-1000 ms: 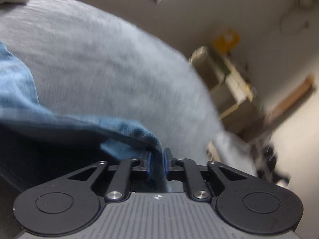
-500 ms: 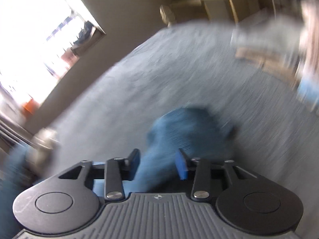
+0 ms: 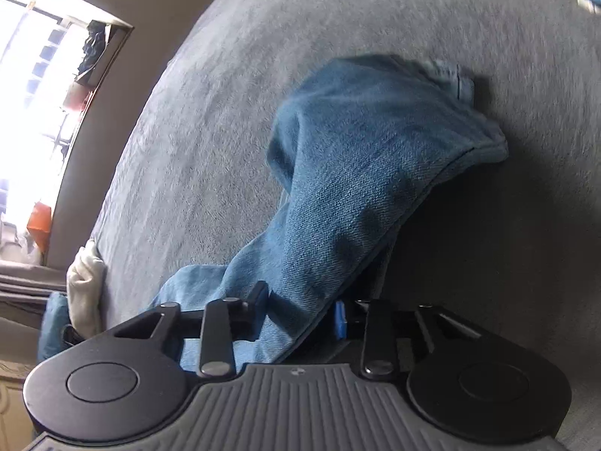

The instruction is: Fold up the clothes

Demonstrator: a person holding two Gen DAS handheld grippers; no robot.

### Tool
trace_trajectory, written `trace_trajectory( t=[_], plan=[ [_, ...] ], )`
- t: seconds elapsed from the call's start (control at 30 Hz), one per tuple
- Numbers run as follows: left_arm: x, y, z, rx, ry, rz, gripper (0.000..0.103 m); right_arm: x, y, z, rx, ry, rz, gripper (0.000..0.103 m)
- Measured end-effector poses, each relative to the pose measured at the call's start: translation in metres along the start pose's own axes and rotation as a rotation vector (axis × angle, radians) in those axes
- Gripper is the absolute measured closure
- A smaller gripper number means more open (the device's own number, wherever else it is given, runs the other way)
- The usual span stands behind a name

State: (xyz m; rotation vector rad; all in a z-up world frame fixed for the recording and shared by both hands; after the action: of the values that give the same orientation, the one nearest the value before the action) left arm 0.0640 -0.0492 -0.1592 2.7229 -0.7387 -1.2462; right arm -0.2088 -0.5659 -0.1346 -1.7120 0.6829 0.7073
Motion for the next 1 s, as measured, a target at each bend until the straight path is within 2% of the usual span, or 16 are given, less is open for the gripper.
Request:
trace_trajectory(
  t=[0.1, 0.13, 0.2, 0.3, 0.47, 0.67, 0.7, 0.77, 0.8, 0.83, 0.93, 1.0],
  plan=[
    [0.003, 0.001, 0.002, 0.008, 0.003, 0.003, 0.06, -0.006, -0.015, 0.001, -0.092, 0.016, 0.01, 0.087],
    [0.003, 0.002, 0.002, 0.011, 0.005, 0.003, 0.057, -0.007, -0.021, 0.0, -0.11, 0.016, -0.004, 0.093],
    [0.005, 0.004, 0.002, 0.017, 0.004, 0.005, 0.052, -0.01, -0.036, -0.001, -0.145, 0.025, -0.051, 0.098],
    [0.008, 0.008, 0.001, 0.024, 0.004, 0.0, 0.046, -0.004, -0.086, -0.025, -0.231, 0.067, -0.111, 0.098],
    [0.011, 0.008, -0.001, 0.02, 0.004, -0.003, 0.045, 0.016, -0.18, -0.071, -0.403, 0.122, -0.182, 0.098],
    [0.01, 0.007, -0.003, 0.03, -0.006, 0.004, 0.045, 0.06, -0.249, -0.068, -0.529, 0.118, -0.221, 0.097],
    [0.01, 0.006, -0.003, 0.027, -0.007, 0.004, 0.045, 0.067, -0.261, -0.067, -0.55, 0.118, -0.228, 0.093],
    [0.01, 0.006, -0.004, 0.02, -0.01, 0.005, 0.045, 0.082, -0.284, -0.066, -0.592, 0.116, -0.241, 0.061],
    [0.01, 0.006, -0.005, 0.016, -0.011, 0.004, 0.044, 0.09, -0.296, -0.065, -0.613, 0.116, -0.247, 0.037],
    [0.01, 0.006, -0.005, 0.015, -0.011, 0.003, 0.044, 0.097, -0.307, -0.064, -0.634, 0.115, -0.254, 0.031],
    [0.01, 0.006, -0.005, 0.023, -0.011, 0.0, 0.044, 0.117, -0.338, -0.063, -0.689, 0.113, -0.27, 0.031],
    [0.01, 0.007, -0.005, 0.029, -0.009, 0.0, 0.044, 0.102, -0.298, -0.065, -0.621, 0.109, -0.24, 0.031]
  ],
)
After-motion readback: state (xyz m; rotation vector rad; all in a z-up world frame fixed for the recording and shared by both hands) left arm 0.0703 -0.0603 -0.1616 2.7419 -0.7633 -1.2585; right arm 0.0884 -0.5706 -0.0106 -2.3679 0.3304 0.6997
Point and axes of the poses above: each gripper's, at about its wrist camera, not at the fingertips, and x roughly the way its jaws point, y to its right, z to its underside, the point moved 4 cm from there along x, roughly the way its jaws point, and after that the axes turned 4 degrees about -z, right-handed, at the moved point
